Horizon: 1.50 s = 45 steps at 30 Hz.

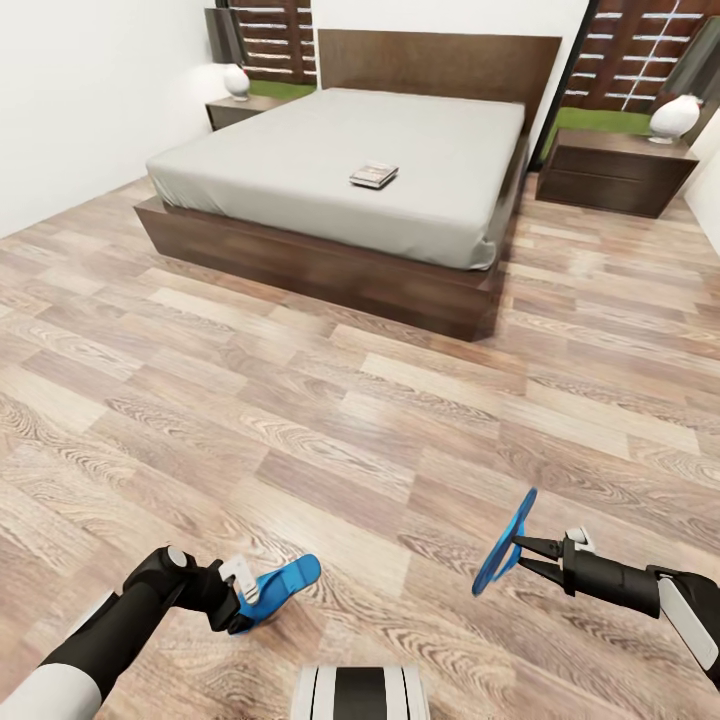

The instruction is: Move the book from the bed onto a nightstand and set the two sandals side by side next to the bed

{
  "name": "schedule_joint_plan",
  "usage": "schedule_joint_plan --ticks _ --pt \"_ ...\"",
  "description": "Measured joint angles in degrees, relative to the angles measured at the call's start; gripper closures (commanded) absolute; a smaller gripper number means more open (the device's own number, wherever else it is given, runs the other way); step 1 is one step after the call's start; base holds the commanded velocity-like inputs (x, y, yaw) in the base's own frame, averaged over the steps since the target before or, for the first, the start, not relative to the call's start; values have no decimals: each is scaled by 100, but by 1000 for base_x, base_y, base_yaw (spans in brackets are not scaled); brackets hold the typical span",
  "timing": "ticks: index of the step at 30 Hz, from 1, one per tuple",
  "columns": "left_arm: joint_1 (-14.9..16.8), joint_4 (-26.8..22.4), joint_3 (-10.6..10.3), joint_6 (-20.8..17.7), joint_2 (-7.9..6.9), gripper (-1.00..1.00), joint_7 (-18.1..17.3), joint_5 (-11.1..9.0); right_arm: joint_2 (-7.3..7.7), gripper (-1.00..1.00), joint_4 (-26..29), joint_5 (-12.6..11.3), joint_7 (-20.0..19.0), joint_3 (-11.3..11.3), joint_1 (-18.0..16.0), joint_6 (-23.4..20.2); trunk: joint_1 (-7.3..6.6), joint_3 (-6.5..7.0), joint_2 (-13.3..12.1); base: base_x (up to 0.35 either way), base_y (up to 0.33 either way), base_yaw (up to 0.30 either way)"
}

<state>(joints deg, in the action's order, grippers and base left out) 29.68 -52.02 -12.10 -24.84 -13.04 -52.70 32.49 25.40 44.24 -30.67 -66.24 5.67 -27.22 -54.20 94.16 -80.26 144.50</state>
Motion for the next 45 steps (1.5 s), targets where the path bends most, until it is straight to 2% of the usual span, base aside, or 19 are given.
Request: schedule_joint_plan --ticks 8,14,45 --pt "0 1 0 -1 -19 -100 25 0 0 100 -3 1 1 -7 0 2 21 -177 11 0 0 0" --pt "0 9 0 -7 -20 -100 272 -5 0 100 -1 0 3 -9 0 1 36 -310 19 0 0 0" --pt "0 36 -9 -1 -10 -100 362 -6 0 100 5 -8 -4 -17 0 -3 36 -311 19 71 0 0"
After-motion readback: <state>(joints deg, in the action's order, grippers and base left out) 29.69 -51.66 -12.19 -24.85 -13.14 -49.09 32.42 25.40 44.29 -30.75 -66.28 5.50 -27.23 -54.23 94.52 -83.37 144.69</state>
